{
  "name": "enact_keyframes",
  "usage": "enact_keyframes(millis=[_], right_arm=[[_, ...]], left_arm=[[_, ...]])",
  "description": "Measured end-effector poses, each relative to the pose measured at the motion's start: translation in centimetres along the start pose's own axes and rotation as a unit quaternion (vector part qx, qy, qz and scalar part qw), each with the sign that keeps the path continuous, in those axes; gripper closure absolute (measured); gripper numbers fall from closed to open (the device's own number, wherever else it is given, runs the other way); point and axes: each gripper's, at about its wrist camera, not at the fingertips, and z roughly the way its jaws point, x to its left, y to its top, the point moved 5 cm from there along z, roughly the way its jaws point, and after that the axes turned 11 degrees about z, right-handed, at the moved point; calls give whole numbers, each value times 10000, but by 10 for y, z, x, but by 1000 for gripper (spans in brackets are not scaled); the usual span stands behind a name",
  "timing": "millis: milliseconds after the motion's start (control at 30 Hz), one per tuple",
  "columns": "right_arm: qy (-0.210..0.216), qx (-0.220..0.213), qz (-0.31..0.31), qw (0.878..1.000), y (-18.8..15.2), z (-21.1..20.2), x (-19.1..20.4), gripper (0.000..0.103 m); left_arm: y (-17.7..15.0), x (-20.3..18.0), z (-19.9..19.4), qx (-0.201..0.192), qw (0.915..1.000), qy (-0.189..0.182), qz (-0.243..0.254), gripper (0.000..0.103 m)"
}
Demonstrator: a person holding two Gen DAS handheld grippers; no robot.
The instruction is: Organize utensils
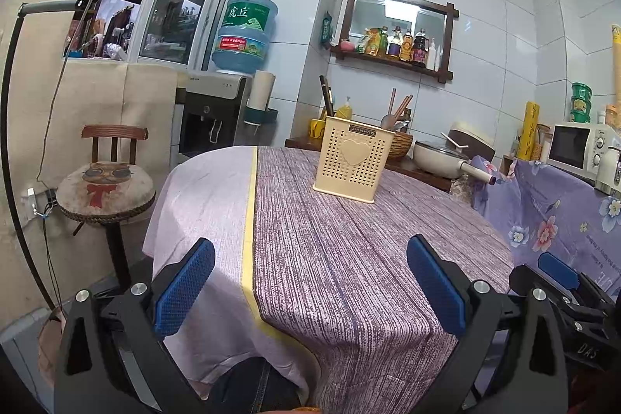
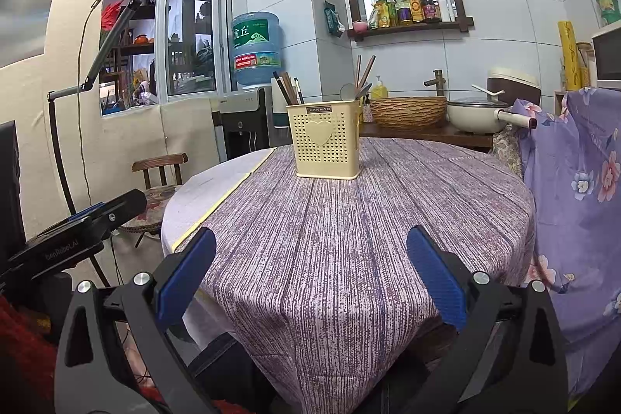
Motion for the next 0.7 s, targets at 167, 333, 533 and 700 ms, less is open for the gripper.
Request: enact_keyframes(millis=[167, 333, 533, 700], right_arm=[[5, 12, 5, 10000, 0, 0, 0, 6], [11, 24, 12, 10000, 1, 1, -1, 6], [10, 41, 31, 10000, 1, 1, -1, 6], [4, 34, 35, 10000, 1, 1, -1, 6]], left_arm=[[0, 0, 0, 0, 10000, 2, -8, 5], [-1, -1, 0, 23, 10000, -10, -6, 5], [-2, -1, 1, 22, 10000, 10, 3, 5], [-3, 0, 1, 38, 10000, 33, -15, 5]])
